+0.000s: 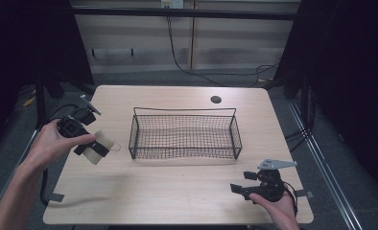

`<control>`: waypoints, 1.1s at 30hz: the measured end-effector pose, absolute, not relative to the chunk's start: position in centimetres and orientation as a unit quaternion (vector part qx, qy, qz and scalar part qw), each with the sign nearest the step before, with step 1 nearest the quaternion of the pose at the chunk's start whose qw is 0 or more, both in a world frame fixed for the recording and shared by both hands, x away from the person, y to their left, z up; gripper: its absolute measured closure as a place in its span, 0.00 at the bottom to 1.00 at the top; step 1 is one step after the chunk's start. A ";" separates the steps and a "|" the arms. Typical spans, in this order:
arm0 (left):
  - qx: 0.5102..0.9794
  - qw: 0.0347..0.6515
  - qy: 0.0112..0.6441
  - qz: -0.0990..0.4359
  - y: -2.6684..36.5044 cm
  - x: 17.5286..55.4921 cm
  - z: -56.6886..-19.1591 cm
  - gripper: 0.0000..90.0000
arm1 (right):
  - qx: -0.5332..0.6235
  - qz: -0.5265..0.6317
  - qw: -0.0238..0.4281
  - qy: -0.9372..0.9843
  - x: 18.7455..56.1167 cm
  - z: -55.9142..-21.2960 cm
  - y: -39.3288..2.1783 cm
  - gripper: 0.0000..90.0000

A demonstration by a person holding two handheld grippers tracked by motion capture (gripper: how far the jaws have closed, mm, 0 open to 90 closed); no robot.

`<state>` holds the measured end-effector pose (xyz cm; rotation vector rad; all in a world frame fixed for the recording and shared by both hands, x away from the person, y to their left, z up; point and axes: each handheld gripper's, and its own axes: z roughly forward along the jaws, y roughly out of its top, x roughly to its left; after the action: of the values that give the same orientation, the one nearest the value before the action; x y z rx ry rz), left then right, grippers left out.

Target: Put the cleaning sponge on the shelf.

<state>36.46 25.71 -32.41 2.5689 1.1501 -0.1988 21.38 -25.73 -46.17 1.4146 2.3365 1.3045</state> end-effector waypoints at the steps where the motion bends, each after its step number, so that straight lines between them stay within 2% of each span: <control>1: 0.897 0.162 0.405 -0.066 25.6 36.5 -32.4 0.30 | 0.467 0.430 0.058 0.771 21.4 -46.2 -25.7 0.21; 33: 0.896 0.171 0.403 -0.075 18.8 39.2 -31.0 0.30 | 0.466 0.432 0.056 0.770 21.4 -46.2 -25.8 0.21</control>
<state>39.20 18.84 -31.00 2.5448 1.1448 -0.2132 21.37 -25.80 -46.16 1.4127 2.3366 1.3105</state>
